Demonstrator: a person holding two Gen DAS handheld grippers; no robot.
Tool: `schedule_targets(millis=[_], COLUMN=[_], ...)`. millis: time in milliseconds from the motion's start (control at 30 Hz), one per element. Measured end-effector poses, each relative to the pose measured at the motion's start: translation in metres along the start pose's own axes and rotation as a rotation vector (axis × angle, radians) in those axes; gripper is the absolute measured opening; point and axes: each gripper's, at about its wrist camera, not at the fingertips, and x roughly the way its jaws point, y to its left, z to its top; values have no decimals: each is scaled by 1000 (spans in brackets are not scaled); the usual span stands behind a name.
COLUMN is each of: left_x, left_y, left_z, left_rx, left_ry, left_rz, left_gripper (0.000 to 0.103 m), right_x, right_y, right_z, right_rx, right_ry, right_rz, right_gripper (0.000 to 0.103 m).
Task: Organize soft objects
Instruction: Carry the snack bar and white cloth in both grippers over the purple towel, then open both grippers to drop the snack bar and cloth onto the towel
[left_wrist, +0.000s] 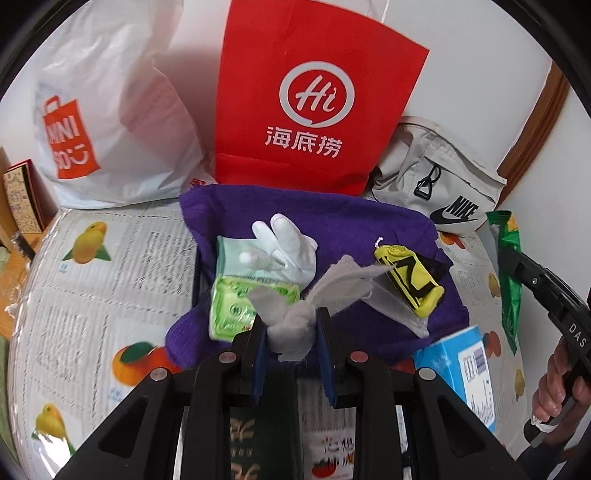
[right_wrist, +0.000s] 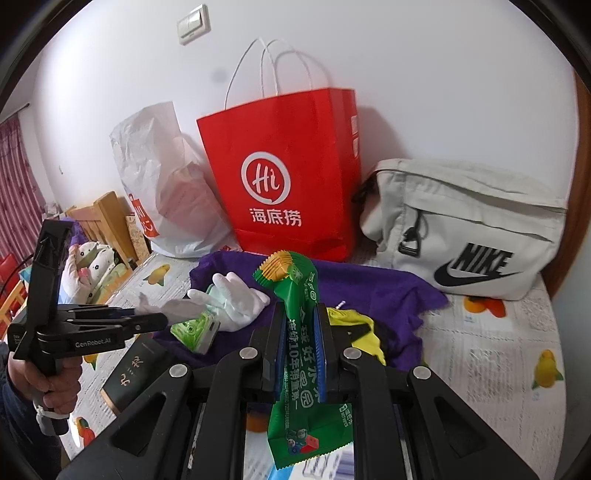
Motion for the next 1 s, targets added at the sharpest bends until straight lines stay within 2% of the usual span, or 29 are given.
schedule_targets(millis=[267,500,733,833,1000], left_x=[32,57,73,78,82], left_y=[-7,-8,-6,-4,-1], left_z=[18,27,32,33,37], left_rx=[9,-4,-18,-26,-36], left_ry=[39,86,103,109,107], left_rz=[-16,-25,-37,-41,-51], left_gripper=[23,23,23,24,25], right_x=[44,80,99,105,113], right_y=[0,-2,-5,-6,-4], right_z=[4,0,-3,-3,-5], right_rx=[-64,-92,-109,-110,-108], right_ry=[70,166,204,215,229], right_rz=[0,21,-3,-3,9], right_gripper=[14,15,18,22,24])
